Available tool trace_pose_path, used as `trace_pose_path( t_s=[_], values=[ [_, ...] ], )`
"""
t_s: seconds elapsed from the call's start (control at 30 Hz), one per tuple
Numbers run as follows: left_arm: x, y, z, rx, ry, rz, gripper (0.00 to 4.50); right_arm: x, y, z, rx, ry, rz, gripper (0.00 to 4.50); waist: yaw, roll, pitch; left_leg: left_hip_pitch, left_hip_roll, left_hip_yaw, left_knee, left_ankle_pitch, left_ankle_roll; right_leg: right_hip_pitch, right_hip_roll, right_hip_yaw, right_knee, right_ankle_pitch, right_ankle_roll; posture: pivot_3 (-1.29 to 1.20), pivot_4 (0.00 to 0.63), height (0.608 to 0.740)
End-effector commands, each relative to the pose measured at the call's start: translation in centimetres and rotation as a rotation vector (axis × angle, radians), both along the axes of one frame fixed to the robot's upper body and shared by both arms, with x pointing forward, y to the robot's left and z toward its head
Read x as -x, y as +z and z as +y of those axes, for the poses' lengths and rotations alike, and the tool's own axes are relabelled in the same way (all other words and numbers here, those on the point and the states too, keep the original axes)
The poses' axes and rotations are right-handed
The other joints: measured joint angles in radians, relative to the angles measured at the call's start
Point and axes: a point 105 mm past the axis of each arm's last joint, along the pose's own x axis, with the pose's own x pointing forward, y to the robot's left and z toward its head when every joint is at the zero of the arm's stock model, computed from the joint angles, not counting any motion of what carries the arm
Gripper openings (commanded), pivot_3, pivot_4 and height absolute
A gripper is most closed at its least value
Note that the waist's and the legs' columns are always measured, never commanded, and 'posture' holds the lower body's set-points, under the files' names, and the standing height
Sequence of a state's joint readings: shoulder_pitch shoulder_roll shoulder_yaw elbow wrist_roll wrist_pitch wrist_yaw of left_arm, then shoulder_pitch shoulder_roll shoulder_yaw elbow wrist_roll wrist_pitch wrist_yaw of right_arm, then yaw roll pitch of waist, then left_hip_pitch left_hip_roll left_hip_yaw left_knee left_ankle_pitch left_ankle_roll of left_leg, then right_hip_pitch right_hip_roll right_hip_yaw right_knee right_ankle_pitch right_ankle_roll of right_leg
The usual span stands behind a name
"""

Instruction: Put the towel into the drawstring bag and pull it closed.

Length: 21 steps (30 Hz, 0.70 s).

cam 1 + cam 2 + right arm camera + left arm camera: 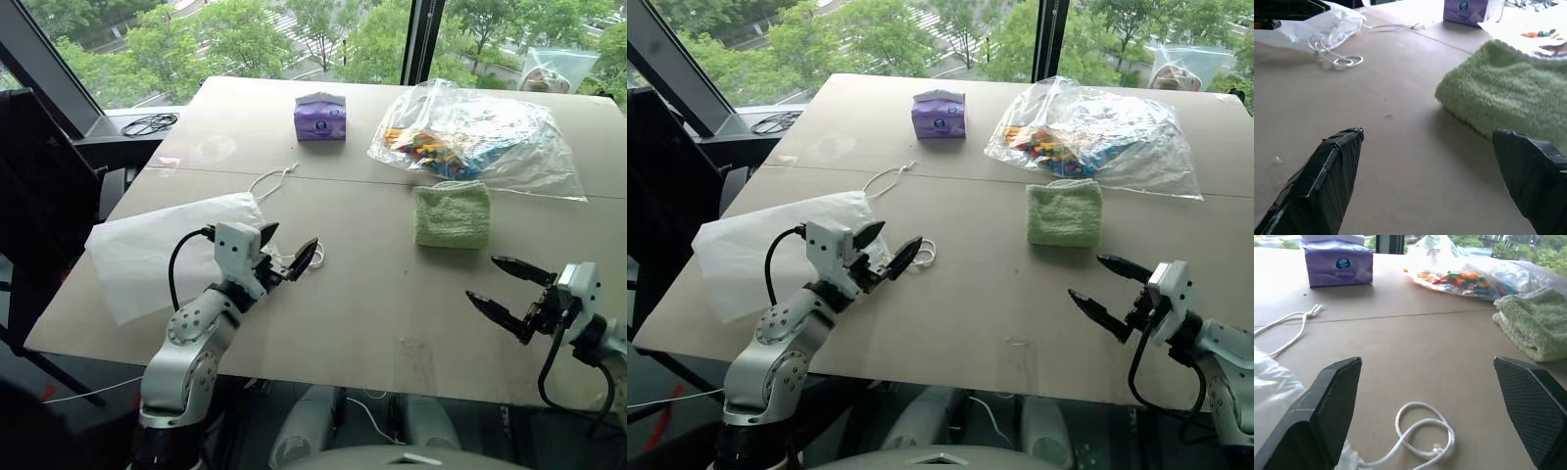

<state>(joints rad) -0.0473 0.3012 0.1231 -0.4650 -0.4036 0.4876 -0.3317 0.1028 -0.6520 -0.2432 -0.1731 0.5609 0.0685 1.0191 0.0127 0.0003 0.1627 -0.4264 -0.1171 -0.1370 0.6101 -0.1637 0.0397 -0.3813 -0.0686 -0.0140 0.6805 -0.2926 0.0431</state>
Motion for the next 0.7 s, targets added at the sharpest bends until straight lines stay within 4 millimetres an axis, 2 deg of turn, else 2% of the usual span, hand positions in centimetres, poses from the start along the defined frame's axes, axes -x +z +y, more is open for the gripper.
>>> trace_pose_path(
  t_s=[0.03, 0.17, 0.23, 0.3, 0.43, 0.6, 0.7],
  values=[
    [-1.4, 1.8, 1.4, -0.038, 0.136, -0.052, 4.46, -1.1, 2.2, 1.7, -0.011, 0.123, -0.048, 4.50, 0.002, -0.001, 0.000, 0.000, 0.000, 0.000, 0.000, 0.000, 0.001, 0.000, 0.000, 0.000, 0.000, 0.001, -0.002, 0.00, 0.150, 0.739],
    [-4.7, 2.8, 1.2, -0.130, 0.310, -0.060, 4.46, -2.3, 3.2, 3.4, -0.025, 0.207, -0.075, 4.50, 0.016, -0.002, 0.001, -0.001, 0.000, 0.000, 0.002, 0.002, 0.004, 0.001, 0.000, -0.002, 0.000, 0.002, -0.003, 0.00, 0.150, 0.739],
    [-6.5, 3.0, 1.6, -0.182, 0.477, -0.021, 4.46, -2.4, 3.1, 4.0, -0.023, 0.239, -0.076, 4.50, 0.028, -0.004, 0.002, -0.003, 0.000, -0.001, 0.003, 0.002, 0.004, 0.001, 0.000, -0.003, -0.001, 0.003, -0.003, 0.00, 0.150, 0.739],
    [-7.1, 3.1, 1.9, -0.213, 0.572, 0.003, 4.46, -2.4, 3.0, 4.2, -0.022, 0.251, -0.075, 4.50, 0.029, -0.005, 0.002, -0.005, -0.001, -0.001, 0.005, 0.002, 0.005, 0.000, 0.000, -0.002, -0.002, 0.004, 0.000, 0.00, 0.150, 0.739],
    [-7.1, 2.8, 1.1, -0.318, 0.620, 0.052, 4.46, -2.7, 3.3, 4.4, -0.027, 0.266, -0.081, 4.50, 0.023, -0.006, 0.003, -0.005, -0.002, 0.003, 0.005, 0.002, 0.005, -0.001, -0.001, 0.001, -0.002, 0.005, 0.002, 0.00, 0.150, 0.739],
    [-6.0, 1.7, -0.7, -0.387, 0.540, 0.143, 4.46, -2.6, 3.7, 4.9, -0.028, 0.288, -0.091, 4.50, 0.025, -0.006, 0.003, -0.005, -0.001, 0.003, 0.005, 0.001, 0.005, -0.001, -0.001, 0.001, -0.001, 0.005, 0.002, 0.00, 0.150, 0.739],
    [-4.9, 0.5, -0.1, -0.418, 0.577, 0.243, 4.46, -2.5, 4.0, 5.0, -0.031, 0.289, -0.100, 4.50, 0.024, -0.006, 0.003, -0.005, -0.001, 0.003, 0.005, 0.000, 0.007, -0.001, -0.001, 0.001, -0.001, 0.005, 0.002, 0.00, 0.150, 0.739]
  ],
)
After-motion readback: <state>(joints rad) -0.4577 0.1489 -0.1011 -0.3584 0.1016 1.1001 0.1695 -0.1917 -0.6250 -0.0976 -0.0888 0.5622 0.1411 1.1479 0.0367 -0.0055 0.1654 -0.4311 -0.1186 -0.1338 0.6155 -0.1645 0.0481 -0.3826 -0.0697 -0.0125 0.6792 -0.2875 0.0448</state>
